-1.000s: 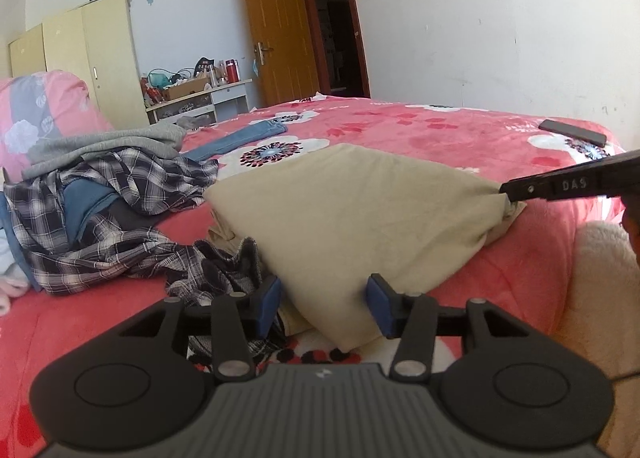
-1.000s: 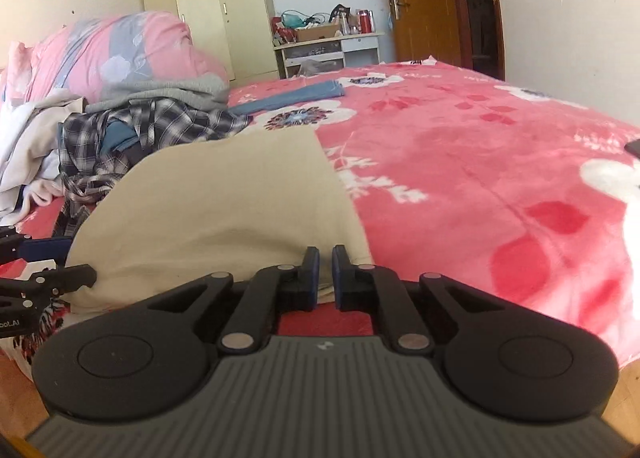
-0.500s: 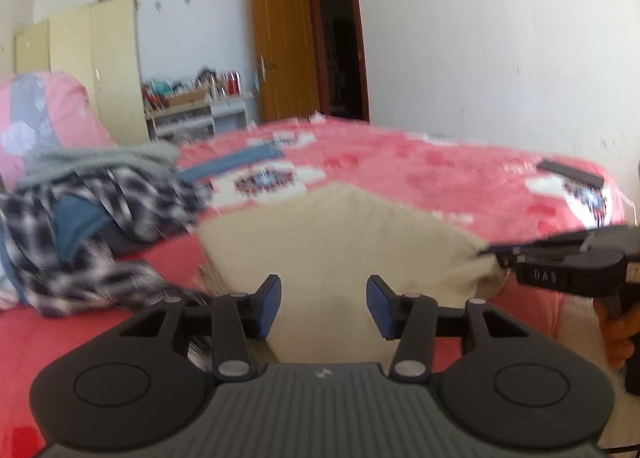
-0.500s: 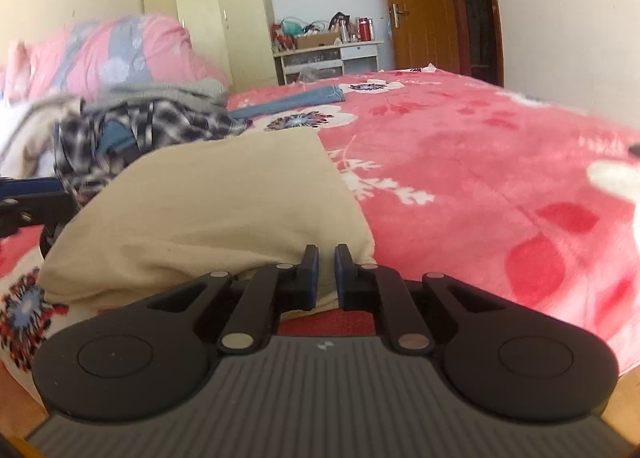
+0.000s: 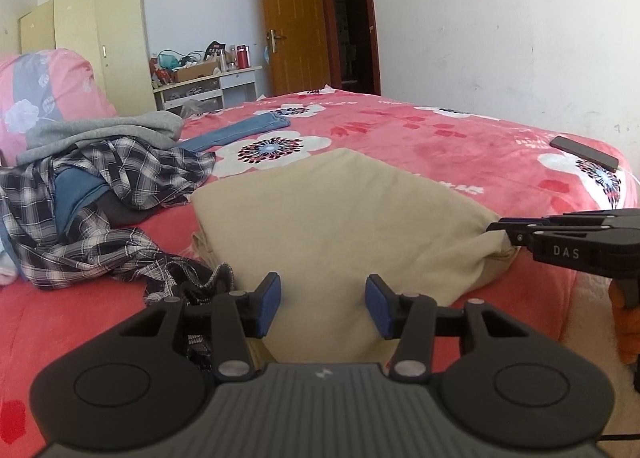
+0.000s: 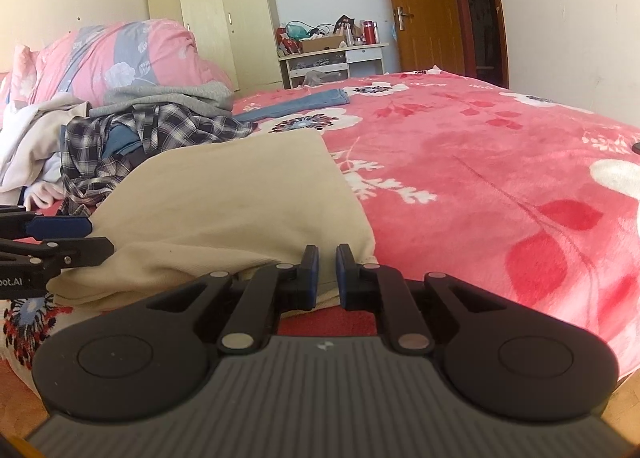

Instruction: Fold clothes

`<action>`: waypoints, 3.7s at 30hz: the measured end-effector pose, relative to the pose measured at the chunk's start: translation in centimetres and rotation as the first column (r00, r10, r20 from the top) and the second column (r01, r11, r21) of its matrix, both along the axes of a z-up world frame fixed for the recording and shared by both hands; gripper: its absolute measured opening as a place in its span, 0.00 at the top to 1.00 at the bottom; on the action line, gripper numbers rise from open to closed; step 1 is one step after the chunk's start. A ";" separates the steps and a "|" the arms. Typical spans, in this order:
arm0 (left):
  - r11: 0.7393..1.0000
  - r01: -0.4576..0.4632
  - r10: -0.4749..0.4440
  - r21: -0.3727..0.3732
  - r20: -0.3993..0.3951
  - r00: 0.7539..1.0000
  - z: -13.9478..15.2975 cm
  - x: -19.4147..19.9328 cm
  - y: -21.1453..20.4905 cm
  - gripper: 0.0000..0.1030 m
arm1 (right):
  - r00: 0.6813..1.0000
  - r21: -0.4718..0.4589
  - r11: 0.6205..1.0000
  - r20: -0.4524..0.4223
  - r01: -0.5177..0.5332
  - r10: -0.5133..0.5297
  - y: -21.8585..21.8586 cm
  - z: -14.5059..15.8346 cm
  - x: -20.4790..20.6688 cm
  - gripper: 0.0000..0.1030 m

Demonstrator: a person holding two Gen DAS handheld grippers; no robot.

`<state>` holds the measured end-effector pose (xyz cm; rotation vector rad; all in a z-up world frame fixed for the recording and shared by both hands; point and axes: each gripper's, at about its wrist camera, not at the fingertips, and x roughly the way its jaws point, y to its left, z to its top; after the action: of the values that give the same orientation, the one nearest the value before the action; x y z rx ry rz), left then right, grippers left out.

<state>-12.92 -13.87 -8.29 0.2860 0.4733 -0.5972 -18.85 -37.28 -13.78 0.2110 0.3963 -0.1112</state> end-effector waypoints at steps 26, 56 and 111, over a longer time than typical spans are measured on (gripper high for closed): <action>0.999 -0.025 0.025 0.025 -0.006 1.000 0.2 -0.3 -0.5 0.52 | 1.000 0.019 1.000 0.008 -0.002 0.002 0.0 -0.1 -0.1 0.91; 0.946 -0.289 0.313 0.146 -0.180 0.933 4.6 1.8 -1.6 0.00 | 0.995 0.021 1.000 0.097 -0.017 0.015 -0.3 4.8 -0.6 0.90; 0.955 -0.288 0.296 0.075 -0.138 0.945 4.5 3.4 1.6 0.00 | 0.976 0.022 0.988 -0.154 -0.154 0.156 -1.3 1.8 19.3 0.87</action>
<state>-9.47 -12.28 -3.82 0.2173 0.6630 -0.3166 0.46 -38.59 -11.98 0.1810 0.5674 0.0284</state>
